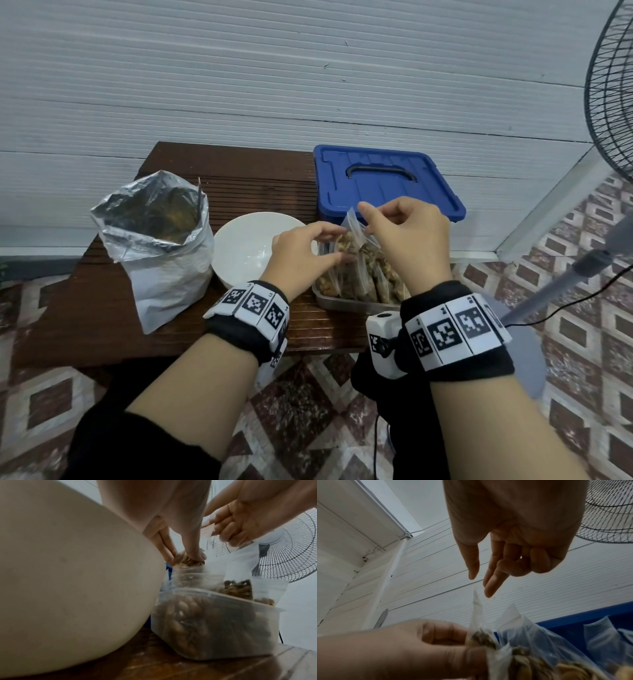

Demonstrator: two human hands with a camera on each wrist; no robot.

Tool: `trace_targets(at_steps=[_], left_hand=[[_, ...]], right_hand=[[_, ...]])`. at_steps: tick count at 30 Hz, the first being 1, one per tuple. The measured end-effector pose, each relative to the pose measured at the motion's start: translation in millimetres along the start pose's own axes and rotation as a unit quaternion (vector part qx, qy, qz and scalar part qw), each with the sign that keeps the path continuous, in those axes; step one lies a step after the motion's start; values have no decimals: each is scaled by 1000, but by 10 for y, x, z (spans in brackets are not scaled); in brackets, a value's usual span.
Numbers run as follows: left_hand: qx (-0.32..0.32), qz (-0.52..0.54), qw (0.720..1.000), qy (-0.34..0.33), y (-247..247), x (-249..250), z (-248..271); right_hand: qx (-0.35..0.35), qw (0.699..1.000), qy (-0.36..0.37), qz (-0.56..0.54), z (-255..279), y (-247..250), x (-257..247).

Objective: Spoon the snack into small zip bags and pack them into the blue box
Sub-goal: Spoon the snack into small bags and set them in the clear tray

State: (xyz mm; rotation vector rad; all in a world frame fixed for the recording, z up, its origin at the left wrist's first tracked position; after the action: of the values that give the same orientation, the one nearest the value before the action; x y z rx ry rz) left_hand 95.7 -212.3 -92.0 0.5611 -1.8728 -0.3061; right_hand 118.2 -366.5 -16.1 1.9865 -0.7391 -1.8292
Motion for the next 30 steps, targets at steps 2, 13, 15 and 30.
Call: trace_targets(at_steps=[2,13,15,30], left_hand=[[-29,-25,999,7,-31,-17,-17],[-43,-105,993,32,16,43,-27],[-54,-119,991,37,0,36,-27],[-85,-122,988,46,129,107,-11]], right_hand=[[1,1000,-11,-24,-22,25,23],[-15,997,-16,-70,-58,-36,114],[-15,998,-11,-68,-60,-52,128],[-12,998,-11,-58,-71,-94,160]])
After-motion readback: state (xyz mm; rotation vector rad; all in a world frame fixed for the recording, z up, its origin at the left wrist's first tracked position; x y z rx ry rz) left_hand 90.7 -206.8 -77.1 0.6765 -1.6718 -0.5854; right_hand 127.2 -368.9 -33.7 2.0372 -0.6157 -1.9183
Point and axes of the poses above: each hand's wrist, its own z-axis away from the middle knuckle, its own y-axis out of the back of the hand, x = y × z, the point moved 4 cm from there along -z, towards the middle knuckle, and after that the axes turned 11 degrees about -y, right-handed, at the moved point
